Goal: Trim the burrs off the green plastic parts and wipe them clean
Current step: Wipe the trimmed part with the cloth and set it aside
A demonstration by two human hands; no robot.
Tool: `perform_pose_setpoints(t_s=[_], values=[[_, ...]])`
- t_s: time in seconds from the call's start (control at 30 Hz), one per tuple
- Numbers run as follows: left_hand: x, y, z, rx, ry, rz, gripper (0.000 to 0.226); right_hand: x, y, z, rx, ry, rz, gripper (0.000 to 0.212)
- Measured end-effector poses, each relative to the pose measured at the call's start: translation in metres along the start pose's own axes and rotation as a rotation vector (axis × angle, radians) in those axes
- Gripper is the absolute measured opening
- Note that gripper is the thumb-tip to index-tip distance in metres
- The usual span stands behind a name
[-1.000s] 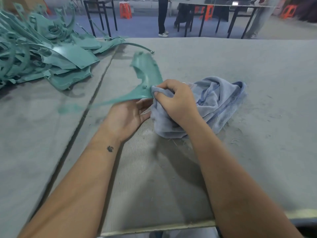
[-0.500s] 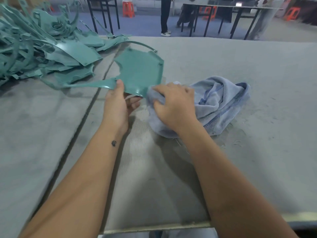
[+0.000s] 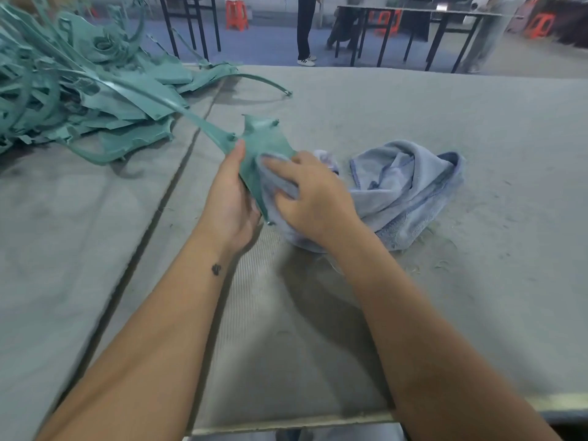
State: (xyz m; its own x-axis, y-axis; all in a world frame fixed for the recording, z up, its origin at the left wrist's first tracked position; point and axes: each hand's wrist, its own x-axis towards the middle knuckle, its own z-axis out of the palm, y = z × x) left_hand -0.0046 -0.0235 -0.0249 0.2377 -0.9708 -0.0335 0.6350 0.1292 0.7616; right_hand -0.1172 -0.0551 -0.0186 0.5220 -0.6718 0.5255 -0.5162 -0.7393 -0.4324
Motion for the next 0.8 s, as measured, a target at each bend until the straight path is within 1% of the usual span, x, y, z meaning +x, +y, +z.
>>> perform_pose_setpoints(t_s=[0.03,0.07,0.1,0.17,0.27,0.33,0.37,0.4,0.43,0.5,0.53,0.57,0.6,0.7,0.73,0.77,0.8], values=[[0.001,0.0,-0.002,-0.033,-0.007,-0.015,0.051,-0.002,-0.003,0.001,0.012,-0.006,-0.118,0.039],[0.001,0.001,-0.003,-0.052,-0.006,-0.031,0.053,-0.004,-0.005,0.001,0.03,-0.019,-0.198,0.035],[0.002,0.001,-0.005,-0.048,0.004,-0.04,0.054,-0.003,-0.006,0.002,0.042,-0.038,-0.215,0.034],[0.005,0.001,-0.008,0.021,0.048,-0.031,0.052,0.0,-0.006,0.002,0.013,-0.054,-0.121,0.037],[0.008,0.004,-0.009,0.176,0.076,0.012,0.045,0.008,0.008,-0.004,-0.167,0.015,0.084,0.046],[0.008,0.006,-0.011,0.251,0.081,0.059,0.038,0.011,0.019,-0.011,-0.242,0.06,0.24,0.043],[0.008,0.005,-0.012,0.277,0.076,0.087,0.036,0.011,0.021,-0.013,-0.26,0.064,0.277,0.041],[0.008,0.004,-0.013,0.29,0.067,0.112,0.037,0.009,0.019,-0.014,-0.274,0.07,0.259,0.04],[0.008,0.004,-0.013,0.291,0.055,0.127,0.038,0.007,0.015,-0.013,-0.272,0.087,0.182,0.042],[0.006,0.003,-0.014,0.307,0.012,0.154,0.038,0.001,-0.001,-0.01,-0.209,0.099,-0.045,0.046],[0.006,0.002,-0.013,0.327,-0.016,0.172,0.037,-0.001,-0.007,-0.008,-0.185,0.11,-0.126,0.046],[0.005,0.001,-0.014,0.348,-0.048,0.189,0.036,0.0,-0.009,-0.006,-0.172,0.124,-0.142,0.045],[0.004,-0.001,-0.014,0.375,-0.08,0.202,0.035,0.003,-0.009,-0.006,-0.169,0.142,-0.091,0.045],[0.003,-0.004,-0.011,0.479,-0.13,0.233,0.035,0.013,0.005,-0.009,-0.149,0.188,0.215,0.047],[0.003,-0.005,-0.01,0.505,-0.139,0.24,0.035,0.015,0.009,-0.011,-0.133,0.197,0.267,0.047],[0.003,-0.005,-0.009,0.524,-0.146,0.245,0.036,0.015,0.009,-0.013,-0.118,0.197,0.273,0.047],[0.003,-0.005,-0.009,0.546,-0.145,0.25,0.036,0.013,0.006,-0.014,-0.108,0.197,0.233,0.046]])
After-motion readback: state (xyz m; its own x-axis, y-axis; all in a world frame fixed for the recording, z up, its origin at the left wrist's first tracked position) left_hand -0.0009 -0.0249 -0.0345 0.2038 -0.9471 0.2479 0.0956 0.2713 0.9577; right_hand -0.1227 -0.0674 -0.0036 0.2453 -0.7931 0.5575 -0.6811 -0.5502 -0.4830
